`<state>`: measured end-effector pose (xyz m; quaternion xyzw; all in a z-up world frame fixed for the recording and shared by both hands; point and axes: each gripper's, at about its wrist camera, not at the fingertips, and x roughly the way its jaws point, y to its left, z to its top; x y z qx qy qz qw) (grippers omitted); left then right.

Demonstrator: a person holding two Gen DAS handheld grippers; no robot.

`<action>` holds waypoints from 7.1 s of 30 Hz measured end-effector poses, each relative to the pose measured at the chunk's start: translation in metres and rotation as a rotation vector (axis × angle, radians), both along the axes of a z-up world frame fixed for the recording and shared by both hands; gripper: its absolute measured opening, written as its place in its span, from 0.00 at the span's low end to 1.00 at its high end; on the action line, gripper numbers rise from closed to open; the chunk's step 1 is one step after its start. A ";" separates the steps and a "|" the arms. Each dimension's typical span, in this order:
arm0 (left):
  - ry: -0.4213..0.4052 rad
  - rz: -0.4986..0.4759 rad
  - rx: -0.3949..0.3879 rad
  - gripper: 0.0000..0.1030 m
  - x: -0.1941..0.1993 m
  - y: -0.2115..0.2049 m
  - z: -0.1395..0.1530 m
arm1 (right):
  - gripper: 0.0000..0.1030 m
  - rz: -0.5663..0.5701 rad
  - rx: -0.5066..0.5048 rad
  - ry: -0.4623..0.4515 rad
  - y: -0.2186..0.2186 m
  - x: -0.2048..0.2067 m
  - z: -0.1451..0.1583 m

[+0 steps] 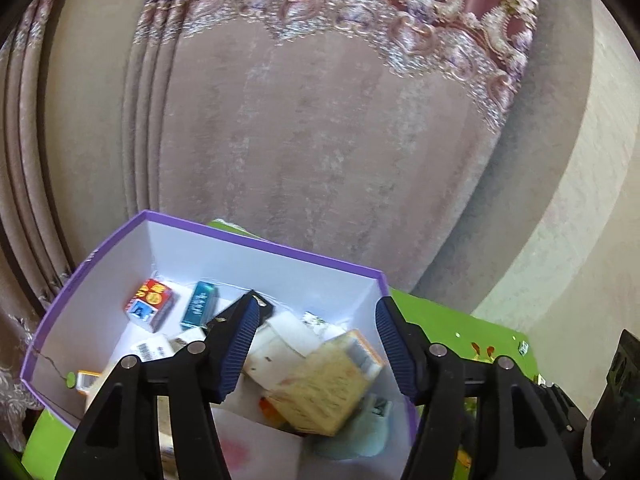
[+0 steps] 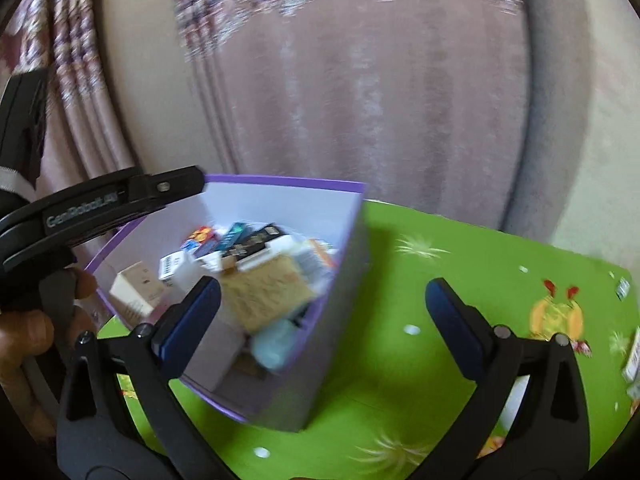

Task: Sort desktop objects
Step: 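Grasp the long wooden stick with the left tool while the right tool grasps two white medicine boxes, then carry wooden stick and white boxes into the purple box and release both, then grasp the white label card with the left tool while the right tool grasps the green sponge, then carry label card and green sponge into the purple box and release both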

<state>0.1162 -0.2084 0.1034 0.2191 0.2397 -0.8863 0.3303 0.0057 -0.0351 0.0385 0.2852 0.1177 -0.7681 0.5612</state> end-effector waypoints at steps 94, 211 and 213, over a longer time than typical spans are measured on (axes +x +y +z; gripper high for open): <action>-0.294 -0.297 -0.170 1.00 -0.186 0.177 -0.067 | 0.71 -0.819 0.141 -0.037 0.212 -0.163 -0.027; -0.377 -0.520 -0.101 0.66 -0.182 0.126 -0.072 | 0.80 -0.347 0.286 0.013 0.150 -0.077 -0.076; -0.339 -0.507 -0.118 0.66 -0.165 0.125 -0.055 | 0.80 -0.345 0.270 0.032 0.146 -0.070 -0.066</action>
